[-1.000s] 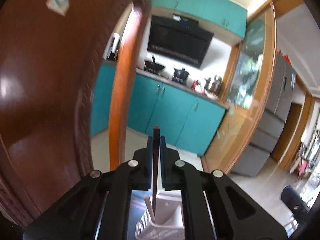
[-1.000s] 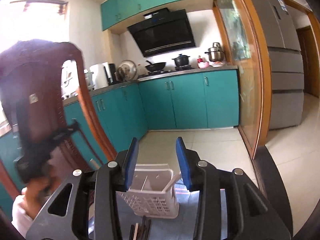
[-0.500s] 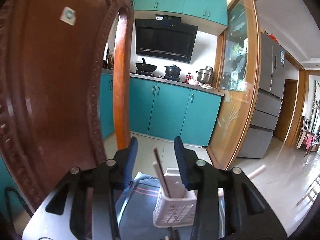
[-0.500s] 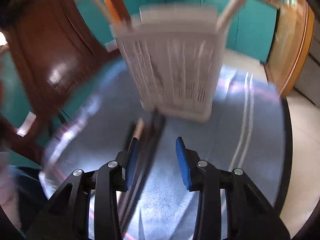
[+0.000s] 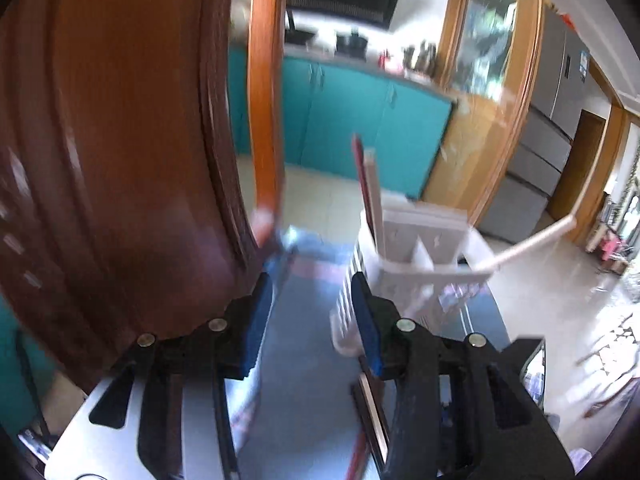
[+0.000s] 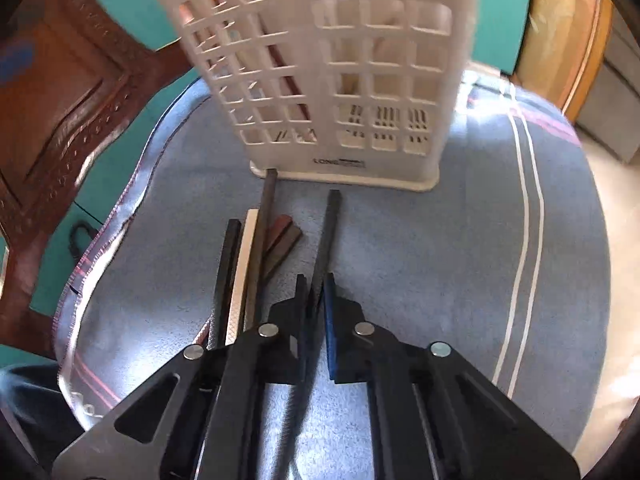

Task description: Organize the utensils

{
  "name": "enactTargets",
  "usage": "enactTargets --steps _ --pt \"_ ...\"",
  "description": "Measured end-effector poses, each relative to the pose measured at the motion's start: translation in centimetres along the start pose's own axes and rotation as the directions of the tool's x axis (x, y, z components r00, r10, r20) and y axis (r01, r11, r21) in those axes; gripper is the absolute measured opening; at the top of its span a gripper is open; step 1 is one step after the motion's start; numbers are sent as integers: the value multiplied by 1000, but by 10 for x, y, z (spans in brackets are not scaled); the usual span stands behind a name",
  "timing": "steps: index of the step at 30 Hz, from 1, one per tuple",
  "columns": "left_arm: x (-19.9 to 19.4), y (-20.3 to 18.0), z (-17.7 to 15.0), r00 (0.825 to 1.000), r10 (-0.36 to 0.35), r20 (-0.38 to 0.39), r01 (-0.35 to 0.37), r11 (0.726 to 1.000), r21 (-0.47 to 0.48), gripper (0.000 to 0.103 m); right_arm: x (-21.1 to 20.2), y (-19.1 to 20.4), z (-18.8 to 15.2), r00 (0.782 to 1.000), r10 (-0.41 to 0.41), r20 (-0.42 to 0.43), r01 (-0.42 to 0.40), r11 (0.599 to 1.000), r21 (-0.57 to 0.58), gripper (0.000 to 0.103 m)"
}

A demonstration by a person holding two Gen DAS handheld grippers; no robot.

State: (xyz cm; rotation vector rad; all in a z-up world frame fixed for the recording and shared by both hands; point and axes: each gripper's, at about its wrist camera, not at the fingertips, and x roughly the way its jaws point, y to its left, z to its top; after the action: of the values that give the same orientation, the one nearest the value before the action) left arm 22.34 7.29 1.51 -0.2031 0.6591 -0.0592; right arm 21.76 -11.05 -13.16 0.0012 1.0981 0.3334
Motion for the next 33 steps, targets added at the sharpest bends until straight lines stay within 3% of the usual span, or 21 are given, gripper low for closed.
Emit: enactTargets --steps 5,10,14,19,23,27,30,33 --pt "36 0 -23 982 -55 -183 55 998 -6 42 -15 -31 -3 1000 -23 -7 24 994 104 6" --pt "75 -16 -52 931 -53 -360 74 996 46 42 -27 -65 -11 1000 13 -13 -11 982 189 7" --pt "94 -25 -74 898 -47 -438 90 993 78 42 -36 -72 -16 1000 14 7 -15 982 187 7" --pt "111 -37 -89 879 2 -477 75 987 142 38 -45 -73 -19 999 4 38 -11 985 174 8" --pt "112 -41 -92 888 11 -460 79 981 177 37 -46 -74 -21 999 -1 35 -6 985 174 9" --pt "113 -40 -86 882 -2 -471 86 984 156 30 -47 -78 -19 999 -5 34 -1 985 173 9" --pt "113 -32 -84 879 -17 -476 90 987 131 30 -47 -78 -20 999 -9 36 3 985 171 18" --pt "111 -27 -84 880 -7 -474 79 988 131 30 -46 -77 -19 999 -13 34 7 986 166 19"
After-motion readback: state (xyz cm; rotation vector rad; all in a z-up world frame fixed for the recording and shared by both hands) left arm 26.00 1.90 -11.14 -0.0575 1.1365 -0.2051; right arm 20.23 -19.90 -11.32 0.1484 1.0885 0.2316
